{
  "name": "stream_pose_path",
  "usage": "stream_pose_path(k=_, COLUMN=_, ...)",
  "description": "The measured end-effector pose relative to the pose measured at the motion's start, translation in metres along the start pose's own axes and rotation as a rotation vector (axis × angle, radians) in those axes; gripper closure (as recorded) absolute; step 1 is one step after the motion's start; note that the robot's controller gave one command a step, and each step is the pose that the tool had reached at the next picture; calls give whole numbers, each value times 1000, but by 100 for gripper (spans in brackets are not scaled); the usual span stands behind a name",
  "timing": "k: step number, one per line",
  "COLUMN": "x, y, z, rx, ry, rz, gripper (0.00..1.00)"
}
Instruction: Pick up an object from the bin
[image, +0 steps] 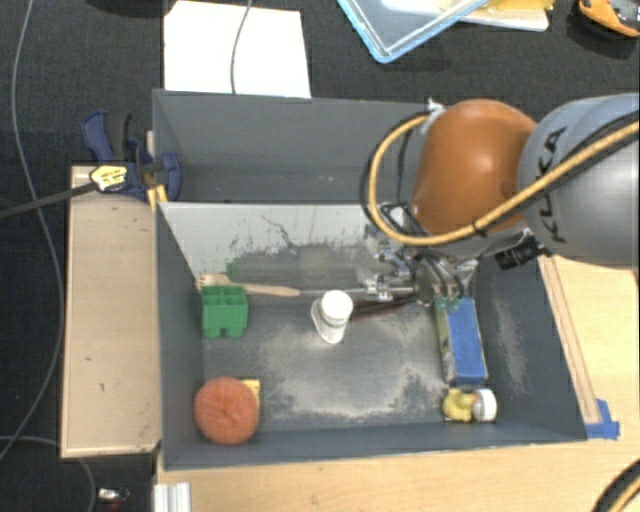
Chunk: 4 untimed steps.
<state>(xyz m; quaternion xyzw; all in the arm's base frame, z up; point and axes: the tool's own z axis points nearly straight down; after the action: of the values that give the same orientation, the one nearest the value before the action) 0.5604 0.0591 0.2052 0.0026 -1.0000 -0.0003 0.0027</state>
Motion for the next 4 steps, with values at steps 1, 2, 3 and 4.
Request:
stream_pose_path(k=1, x=-2, y=0, z=-4, rx=0, ry=-8, rz=2, gripper=0)
stream_pose_path(k=2, x=-17, y=-50, z=84, rx=-1, ry=-13, rz=62, gripper=0)
stream_pose_path(k=3, x=-29, y=-78, z=136, rx=-3, ry=-11, rz=18, gripper=0)
stream_pose_path(k=4, x=-27, y=-70, z=134, rx=-4, ry=-7, rz=133, gripper=0)
